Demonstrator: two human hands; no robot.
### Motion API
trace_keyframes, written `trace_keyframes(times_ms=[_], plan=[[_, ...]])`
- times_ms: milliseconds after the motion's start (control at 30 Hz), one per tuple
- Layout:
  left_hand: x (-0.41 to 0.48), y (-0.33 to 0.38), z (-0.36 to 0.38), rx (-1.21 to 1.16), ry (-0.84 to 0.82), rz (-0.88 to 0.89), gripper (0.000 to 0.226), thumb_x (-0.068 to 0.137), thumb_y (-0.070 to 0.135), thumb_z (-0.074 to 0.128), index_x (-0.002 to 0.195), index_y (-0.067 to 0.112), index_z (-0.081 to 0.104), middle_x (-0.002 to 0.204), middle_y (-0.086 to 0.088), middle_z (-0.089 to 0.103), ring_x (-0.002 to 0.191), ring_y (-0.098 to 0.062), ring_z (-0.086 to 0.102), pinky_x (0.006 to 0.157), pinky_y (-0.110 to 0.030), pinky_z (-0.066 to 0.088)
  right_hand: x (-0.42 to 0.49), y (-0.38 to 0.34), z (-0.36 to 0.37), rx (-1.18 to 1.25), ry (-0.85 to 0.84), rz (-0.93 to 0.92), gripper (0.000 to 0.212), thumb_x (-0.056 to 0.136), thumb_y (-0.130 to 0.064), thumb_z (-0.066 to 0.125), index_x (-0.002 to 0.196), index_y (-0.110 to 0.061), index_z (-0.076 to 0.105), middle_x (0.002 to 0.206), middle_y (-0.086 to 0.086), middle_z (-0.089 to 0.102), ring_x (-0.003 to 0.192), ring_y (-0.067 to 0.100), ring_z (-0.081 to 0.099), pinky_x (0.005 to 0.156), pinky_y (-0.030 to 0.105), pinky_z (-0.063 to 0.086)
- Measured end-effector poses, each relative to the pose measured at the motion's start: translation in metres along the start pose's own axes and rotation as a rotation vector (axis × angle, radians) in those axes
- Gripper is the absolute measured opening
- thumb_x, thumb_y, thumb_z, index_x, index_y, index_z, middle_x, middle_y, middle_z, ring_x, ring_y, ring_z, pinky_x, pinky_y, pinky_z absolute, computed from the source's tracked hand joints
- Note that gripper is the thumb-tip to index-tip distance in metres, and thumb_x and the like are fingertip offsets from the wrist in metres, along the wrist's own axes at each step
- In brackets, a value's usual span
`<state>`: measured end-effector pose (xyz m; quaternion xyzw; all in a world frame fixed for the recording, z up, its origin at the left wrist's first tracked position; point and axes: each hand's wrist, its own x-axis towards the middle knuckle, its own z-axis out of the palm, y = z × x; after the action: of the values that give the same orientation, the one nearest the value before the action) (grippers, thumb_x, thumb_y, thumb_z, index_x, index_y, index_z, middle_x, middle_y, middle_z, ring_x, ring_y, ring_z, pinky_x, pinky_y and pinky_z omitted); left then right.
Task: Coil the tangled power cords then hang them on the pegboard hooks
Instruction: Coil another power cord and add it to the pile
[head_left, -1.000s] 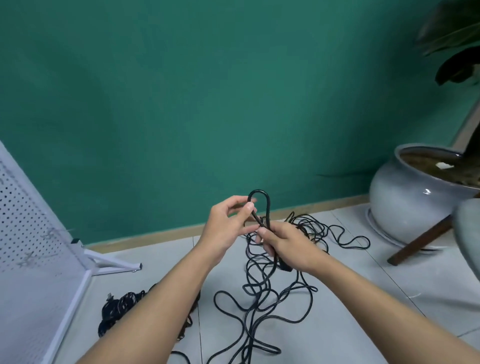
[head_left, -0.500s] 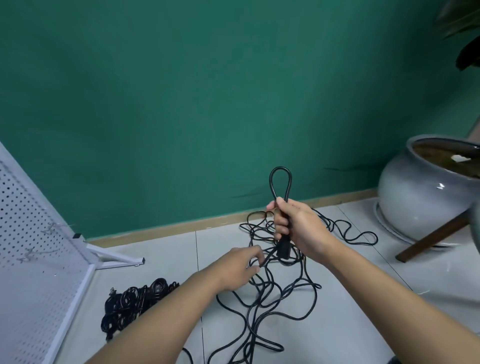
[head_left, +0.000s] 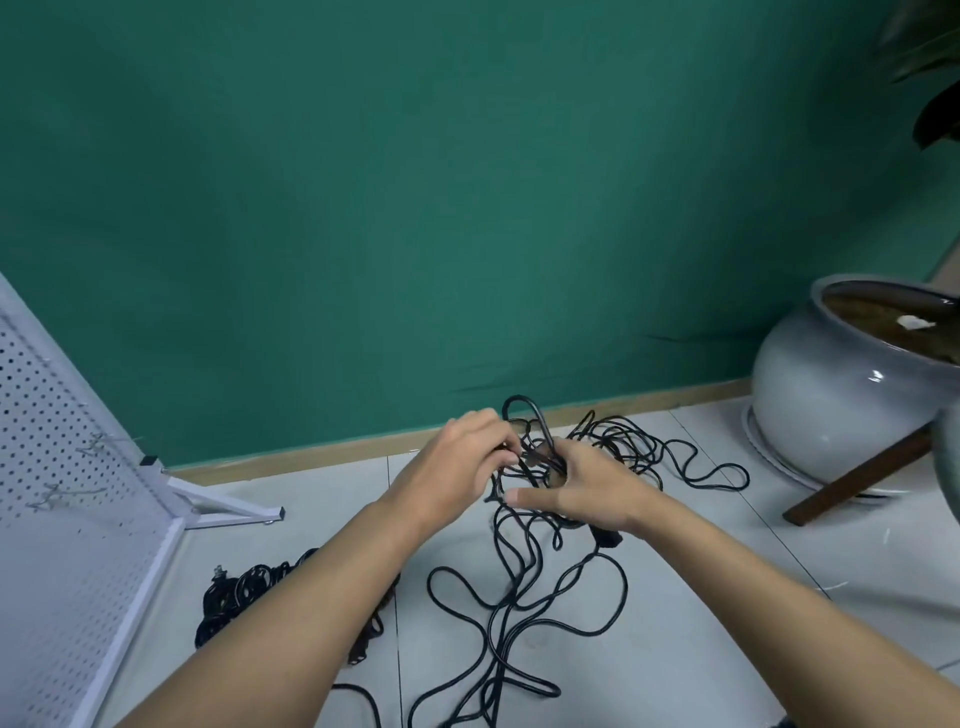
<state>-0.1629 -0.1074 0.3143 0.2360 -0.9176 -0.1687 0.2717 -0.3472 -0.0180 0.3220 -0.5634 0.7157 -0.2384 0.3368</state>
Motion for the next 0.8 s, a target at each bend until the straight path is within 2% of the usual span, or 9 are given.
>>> trace_keyframes(times_ms=[133, 300, 400, 500, 567, 633, 667, 733, 800], plan=[[0.006, 0.004, -0.01, 0.022, 0.059, 0.056, 0.004, 0.099, 0.016, 0.065, 0.098, 0.016, 0.069, 0.1, 0.008, 0.057, 0.093, -0.013, 0.05, 0.086, -0.029, 0.043, 0.003, -0.004, 0.008, -0.037, 0.009, -0.134, 0.029, 0.089, -0.051, 0.074, 0.086, -0.027, 0.058, 0.061, -0.012, 0.045, 0.053, 0.007, 0.041, 0.056, 0.028, 0.035], [0.005, 0.003, -0.018, -0.023, 0.111, 0.029, 0.005, 0.098, 0.024, 0.068, 0.099, 0.021, 0.072, 0.099, 0.011, 0.052, 0.096, -0.01, 0.049, 0.084, -0.028, 0.045, 0.003, -0.012, 0.005, -0.119, 0.053, -0.146, 0.038, 0.1, -0.042, 0.063, 0.069, -0.023, 0.051, 0.055, -0.011, 0.044, 0.049, 0.004, 0.039, 0.053, 0.022, 0.03], [0.005, 0.002, -0.018, -0.053, 0.137, -0.039, 0.021, 0.092, 0.033, 0.075, 0.106, 0.022, 0.064, 0.1, 0.012, 0.054, 0.1, -0.008, 0.05, 0.088, -0.027, 0.044, 0.004, -0.014, 0.005, -0.188, 0.017, -0.107, 0.039, 0.103, -0.043, 0.057, 0.072, -0.021, 0.05, 0.061, -0.009, 0.045, 0.054, 0.008, 0.04, 0.056, 0.028, 0.032], [0.005, -0.003, -0.017, -0.081, 0.157, -0.144, 0.038, 0.083, 0.043, 0.081, 0.11, 0.023, 0.063, 0.107, 0.012, 0.052, 0.104, -0.006, 0.049, 0.09, -0.019, 0.041, 0.0, -0.016, 0.003, -0.194, -0.051, -0.071, 0.038, 0.107, -0.043, 0.05, 0.076, -0.02, 0.048, 0.069, -0.005, 0.045, 0.061, 0.012, 0.04, 0.058, 0.029, 0.033], [0.004, -0.009, -0.017, -0.182, 0.174, -0.258, 0.036, 0.083, 0.045, 0.082, 0.107, 0.023, 0.067, 0.109, 0.012, 0.055, 0.104, -0.003, 0.054, 0.091, -0.016, 0.042, -0.005, -0.016, -0.003, -0.171, -0.057, -0.051, 0.039, 0.107, -0.043, 0.048, 0.084, -0.012, 0.052, 0.071, -0.004, 0.044, 0.061, 0.011, 0.04, 0.052, 0.021, 0.033], [0.001, -0.016, -0.018, -0.317, 0.17, -0.353, 0.021, 0.089, 0.036, 0.079, 0.104, 0.023, 0.071, 0.105, 0.012, 0.064, 0.102, -0.003, 0.061, 0.094, -0.021, 0.048, -0.01, -0.015, -0.008, -0.161, -0.06, -0.045, 0.042, 0.108, -0.043, 0.047, 0.091, -0.004, 0.054, 0.072, -0.004, 0.045, 0.061, 0.01, 0.041, 0.048, 0.016, 0.033], [-0.001, -0.018, -0.018, -0.361, 0.146, -0.382, 0.013, 0.093, 0.03, 0.075, 0.104, 0.023, 0.071, 0.104, 0.011, 0.067, 0.101, -0.003, 0.064, 0.094, -0.024, 0.051, -0.011, -0.013, -0.009, -0.157, -0.073, -0.052, 0.043, 0.108, -0.043, 0.047, 0.093, -0.004, 0.055, 0.074, -0.001, 0.049, 0.064, 0.012, 0.045, 0.052, 0.017, 0.038], [-0.007, -0.02, -0.019, -0.365, 0.079, -0.407, 0.01, 0.098, 0.021, 0.069, 0.107, 0.025, 0.071, 0.105, 0.013, 0.071, 0.1, 0.001, 0.066, 0.093, -0.021, 0.051, -0.012, -0.009, -0.011, -0.165, -0.09, -0.091, 0.042, 0.107, -0.044, 0.048, 0.094, -0.005, 0.056, 0.086, 0.009, 0.058, 0.077, 0.018, 0.054, 0.074, 0.032, 0.048], [-0.012, -0.02, -0.018, -0.368, 0.039, -0.464, 0.013, 0.099, 0.017, 0.066, 0.108, 0.026, 0.071, 0.105, 0.014, 0.073, 0.096, 0.002, 0.067, 0.088, -0.015, 0.05, -0.012, -0.007, -0.013, -0.146, -0.063, -0.147, 0.038, 0.107, -0.041, 0.048, 0.09, -0.008, 0.055, 0.09, 0.007, 0.057, 0.08, 0.016, 0.052, 0.081, 0.034, 0.046]])
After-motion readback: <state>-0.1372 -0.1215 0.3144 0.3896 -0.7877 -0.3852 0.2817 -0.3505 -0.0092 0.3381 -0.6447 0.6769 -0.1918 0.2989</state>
